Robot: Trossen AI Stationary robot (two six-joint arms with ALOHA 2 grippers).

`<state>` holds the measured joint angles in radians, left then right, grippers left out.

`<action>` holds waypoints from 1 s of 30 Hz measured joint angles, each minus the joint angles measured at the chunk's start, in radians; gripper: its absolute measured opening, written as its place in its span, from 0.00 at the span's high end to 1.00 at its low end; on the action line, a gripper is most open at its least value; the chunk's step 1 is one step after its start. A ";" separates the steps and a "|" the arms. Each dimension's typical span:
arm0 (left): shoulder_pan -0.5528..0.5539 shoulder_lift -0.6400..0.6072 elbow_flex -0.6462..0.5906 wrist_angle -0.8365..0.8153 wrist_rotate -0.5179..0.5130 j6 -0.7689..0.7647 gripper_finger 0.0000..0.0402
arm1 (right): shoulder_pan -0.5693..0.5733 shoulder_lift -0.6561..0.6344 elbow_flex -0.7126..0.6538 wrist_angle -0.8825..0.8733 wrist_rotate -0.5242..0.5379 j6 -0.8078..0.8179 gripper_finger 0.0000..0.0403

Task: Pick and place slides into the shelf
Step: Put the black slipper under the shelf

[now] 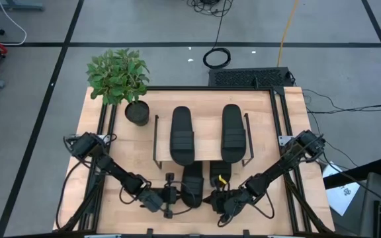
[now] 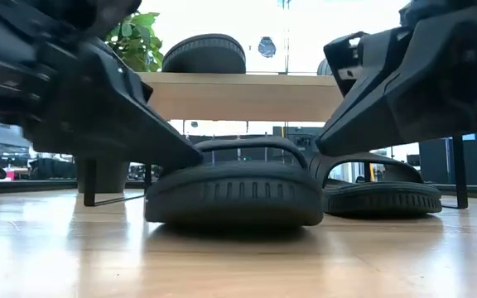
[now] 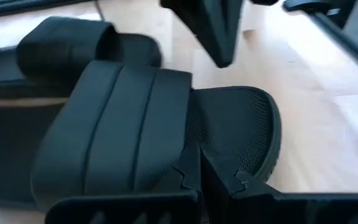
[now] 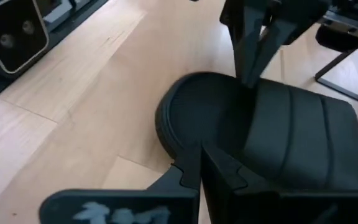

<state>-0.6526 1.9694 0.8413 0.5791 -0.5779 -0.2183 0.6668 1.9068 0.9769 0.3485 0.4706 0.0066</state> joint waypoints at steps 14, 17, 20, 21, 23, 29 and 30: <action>0.052 0.000 0.000 -0.005 0.025 -0.012 1.00 | -0.067 0.000 -0.024 0.030 -0.026 -0.003 1.00; 0.053 0.000 0.000 -0.003 0.016 -0.012 1.00 | -0.095 0.000 -0.024 0.012 -0.026 0.015 1.00; 0.053 0.000 0.000 -0.003 -0.013 -0.002 1.00 | -0.115 0.000 -0.024 0.003 -0.003 0.030 1.00; 0.055 0.000 0.000 -0.003 -0.021 0.001 1.00 | -0.118 0.000 -0.024 -0.002 0.019 0.034 1.00; 0.061 0.000 0.000 -0.006 -0.025 0.004 1.00 | -0.121 0.000 -0.024 -0.007 0.058 0.034 1.00; 0.103 0.000 0.000 -0.040 -0.027 0.009 1.00 | -0.130 0.000 -0.024 -0.010 0.079 0.034 1.00; 0.108 0.000 0.000 -0.044 -0.027 0.007 1.00 | -0.130 0.000 -0.024 -0.010 0.079 0.034 1.00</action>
<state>-0.5444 1.9691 0.8413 0.5350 -0.6045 -0.2113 0.5365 1.9072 0.9527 0.3389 0.5499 0.0406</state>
